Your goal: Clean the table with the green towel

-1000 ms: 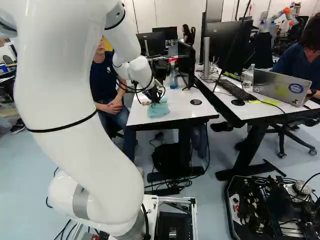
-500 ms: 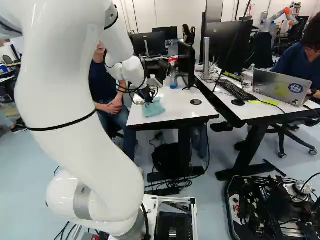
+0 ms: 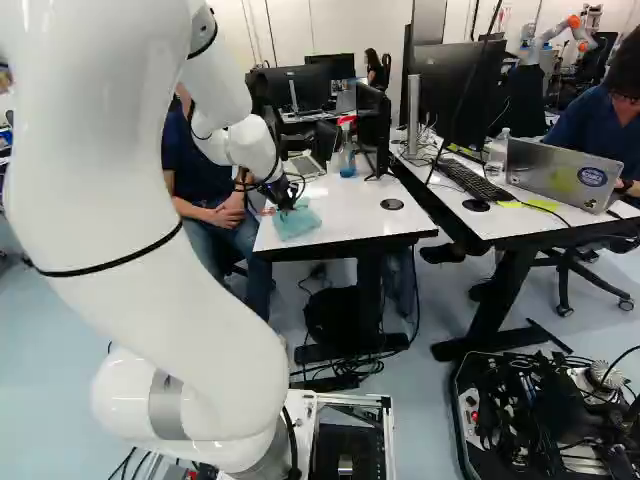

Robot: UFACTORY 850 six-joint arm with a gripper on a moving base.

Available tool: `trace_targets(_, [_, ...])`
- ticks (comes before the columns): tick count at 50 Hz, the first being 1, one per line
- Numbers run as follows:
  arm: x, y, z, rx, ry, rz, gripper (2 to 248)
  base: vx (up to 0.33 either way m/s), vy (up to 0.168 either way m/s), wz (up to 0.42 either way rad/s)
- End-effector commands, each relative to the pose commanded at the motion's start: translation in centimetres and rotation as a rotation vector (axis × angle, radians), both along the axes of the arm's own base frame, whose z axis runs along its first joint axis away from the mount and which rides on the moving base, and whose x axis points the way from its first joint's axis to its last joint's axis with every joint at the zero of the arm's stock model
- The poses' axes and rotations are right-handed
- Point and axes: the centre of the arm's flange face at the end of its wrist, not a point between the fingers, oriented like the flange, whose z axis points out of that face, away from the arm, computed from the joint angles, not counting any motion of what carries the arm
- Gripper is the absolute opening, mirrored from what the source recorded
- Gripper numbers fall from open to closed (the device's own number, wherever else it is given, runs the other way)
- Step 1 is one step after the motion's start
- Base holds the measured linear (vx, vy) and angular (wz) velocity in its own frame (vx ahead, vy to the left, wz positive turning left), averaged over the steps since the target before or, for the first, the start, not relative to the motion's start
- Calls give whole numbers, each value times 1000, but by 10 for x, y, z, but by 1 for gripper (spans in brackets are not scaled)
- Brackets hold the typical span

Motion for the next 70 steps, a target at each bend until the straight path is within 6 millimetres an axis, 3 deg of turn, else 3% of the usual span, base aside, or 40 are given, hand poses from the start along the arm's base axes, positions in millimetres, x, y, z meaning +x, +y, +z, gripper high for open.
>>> trace_targets(17, [-22, -25, 0, 0, 4, -52, 31, 0, 0, 0])
trace_targets(30, [-27, -47, 0, 0, 4, -99, 31, 0, 0, 0])
trace_targets(56, [-27, -90, 0, 0, 4, -197, 31, 0, 0, 0])
trace_targets(70, [-8, -109, 0, 0, 1, -230, 31, 0, 0, 0])
